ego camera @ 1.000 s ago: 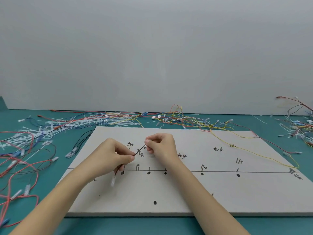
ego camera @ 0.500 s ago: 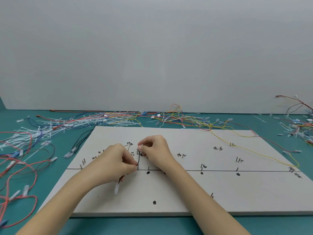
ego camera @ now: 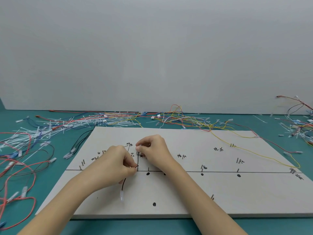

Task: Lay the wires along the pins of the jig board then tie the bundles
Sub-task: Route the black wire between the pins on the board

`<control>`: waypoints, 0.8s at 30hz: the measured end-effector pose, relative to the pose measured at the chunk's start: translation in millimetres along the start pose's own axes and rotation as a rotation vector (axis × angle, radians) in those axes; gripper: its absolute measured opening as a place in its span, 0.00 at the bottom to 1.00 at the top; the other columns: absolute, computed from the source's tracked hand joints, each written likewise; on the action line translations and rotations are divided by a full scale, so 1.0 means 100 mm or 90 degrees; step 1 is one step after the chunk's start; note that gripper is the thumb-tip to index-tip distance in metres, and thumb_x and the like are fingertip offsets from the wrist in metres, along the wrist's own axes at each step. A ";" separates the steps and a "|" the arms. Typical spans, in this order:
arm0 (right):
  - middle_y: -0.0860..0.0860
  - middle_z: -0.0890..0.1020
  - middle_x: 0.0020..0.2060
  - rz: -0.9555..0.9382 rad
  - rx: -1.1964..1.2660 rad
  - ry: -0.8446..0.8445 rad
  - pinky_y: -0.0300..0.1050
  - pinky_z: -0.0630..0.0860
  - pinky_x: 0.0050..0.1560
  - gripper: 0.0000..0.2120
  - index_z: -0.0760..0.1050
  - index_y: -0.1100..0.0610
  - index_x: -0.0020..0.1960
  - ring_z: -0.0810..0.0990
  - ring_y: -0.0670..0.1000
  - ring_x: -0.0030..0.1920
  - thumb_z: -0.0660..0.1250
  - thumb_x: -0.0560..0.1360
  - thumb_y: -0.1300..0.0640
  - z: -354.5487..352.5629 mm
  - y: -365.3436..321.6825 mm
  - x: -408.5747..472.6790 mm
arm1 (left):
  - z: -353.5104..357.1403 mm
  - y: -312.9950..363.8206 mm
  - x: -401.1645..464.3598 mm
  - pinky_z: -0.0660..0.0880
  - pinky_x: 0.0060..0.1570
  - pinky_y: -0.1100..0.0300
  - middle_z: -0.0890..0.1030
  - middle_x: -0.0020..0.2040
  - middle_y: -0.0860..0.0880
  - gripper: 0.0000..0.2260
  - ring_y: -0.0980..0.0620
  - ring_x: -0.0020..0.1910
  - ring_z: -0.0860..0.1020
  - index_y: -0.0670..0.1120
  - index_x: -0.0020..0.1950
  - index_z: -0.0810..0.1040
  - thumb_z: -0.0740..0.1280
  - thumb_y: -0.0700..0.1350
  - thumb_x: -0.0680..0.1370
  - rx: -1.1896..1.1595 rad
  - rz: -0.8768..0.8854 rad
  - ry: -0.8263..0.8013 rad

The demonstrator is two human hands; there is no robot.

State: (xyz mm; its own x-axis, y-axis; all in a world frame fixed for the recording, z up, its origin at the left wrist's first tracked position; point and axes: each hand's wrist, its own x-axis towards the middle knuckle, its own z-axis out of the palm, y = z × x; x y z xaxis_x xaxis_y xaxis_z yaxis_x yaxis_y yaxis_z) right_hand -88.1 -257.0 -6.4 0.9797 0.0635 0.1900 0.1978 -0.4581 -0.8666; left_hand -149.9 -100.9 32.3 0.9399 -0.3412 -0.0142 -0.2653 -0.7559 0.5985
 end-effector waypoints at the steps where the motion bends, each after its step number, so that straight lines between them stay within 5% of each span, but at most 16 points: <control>1: 0.48 0.80 0.31 0.003 -0.003 -0.004 0.38 0.74 0.39 0.03 0.84 0.58 0.44 0.76 0.44 0.31 0.72 0.72 0.62 0.00 0.00 0.01 | 0.00 0.01 -0.01 0.65 0.24 0.68 0.72 0.20 0.51 0.11 0.56 0.19 0.67 0.39 0.33 0.80 0.67 0.41 0.74 0.004 0.000 0.003; 5: 0.47 0.79 0.30 0.000 -0.021 -0.001 0.38 0.73 0.39 0.03 0.84 0.58 0.44 0.75 0.43 0.30 0.72 0.72 0.62 0.02 0.00 0.01 | 0.00 0.07 -0.05 0.68 0.30 0.61 0.71 0.24 0.50 0.09 0.53 0.24 0.66 0.41 0.33 0.80 0.66 0.41 0.73 0.088 0.029 0.036; 9: 0.50 0.80 0.32 0.013 -0.008 0.005 0.43 0.78 0.44 0.04 0.84 0.60 0.46 0.76 0.47 0.31 0.71 0.72 0.63 0.02 0.01 0.02 | 0.17 0.21 -0.16 0.69 0.27 0.71 0.78 0.27 0.57 0.08 0.63 0.27 0.76 0.49 0.40 0.86 0.67 0.40 0.71 0.056 0.023 -0.043; 12: 0.47 0.79 0.31 0.015 -0.011 -0.013 0.39 0.75 0.44 0.06 0.84 0.61 0.48 0.74 0.41 0.29 0.70 0.73 0.63 0.02 0.02 0.02 | 0.21 0.21 -0.17 0.72 0.30 0.69 0.78 0.28 0.57 0.10 0.64 0.29 0.76 0.50 0.41 0.86 0.65 0.40 0.71 0.081 0.036 -0.031; 19: 0.52 0.83 0.38 0.036 -0.035 -0.031 0.39 0.73 0.43 0.06 0.84 0.61 0.48 0.76 0.44 0.34 0.68 0.74 0.63 0.04 0.02 0.03 | 0.12 0.15 -0.15 0.72 0.24 0.63 0.80 0.29 0.52 0.22 0.52 0.24 0.78 0.62 0.58 0.70 0.69 0.39 0.72 -0.112 -0.027 -0.052; 22: 0.50 0.80 0.34 0.041 -0.041 -0.038 0.36 0.69 0.40 0.06 0.84 0.60 0.48 0.73 0.40 0.31 0.68 0.75 0.62 0.03 0.03 0.03 | 0.14 0.13 -0.14 0.72 0.26 0.63 0.80 0.29 0.51 0.30 0.54 0.23 0.77 0.52 0.72 0.65 0.71 0.41 0.72 -0.109 -0.065 -0.064; 24: 0.51 0.81 0.35 0.041 -0.053 -0.035 0.34 0.68 0.37 0.06 0.85 0.60 0.48 0.72 0.40 0.31 0.69 0.75 0.62 0.03 0.03 0.03 | 0.14 0.12 -0.14 0.71 0.27 0.64 0.80 0.28 0.50 0.30 0.55 0.23 0.76 0.48 0.72 0.66 0.72 0.42 0.72 -0.098 -0.077 -0.074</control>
State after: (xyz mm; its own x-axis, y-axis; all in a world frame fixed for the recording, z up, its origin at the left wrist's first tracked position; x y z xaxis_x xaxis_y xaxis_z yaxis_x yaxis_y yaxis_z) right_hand -84.5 -255.1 -9.8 0.9911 0.0784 0.1079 0.1332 -0.5341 -0.8349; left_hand -169.2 -113.2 28.6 0.9294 -0.3218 -0.1805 -0.1073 -0.7038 0.7023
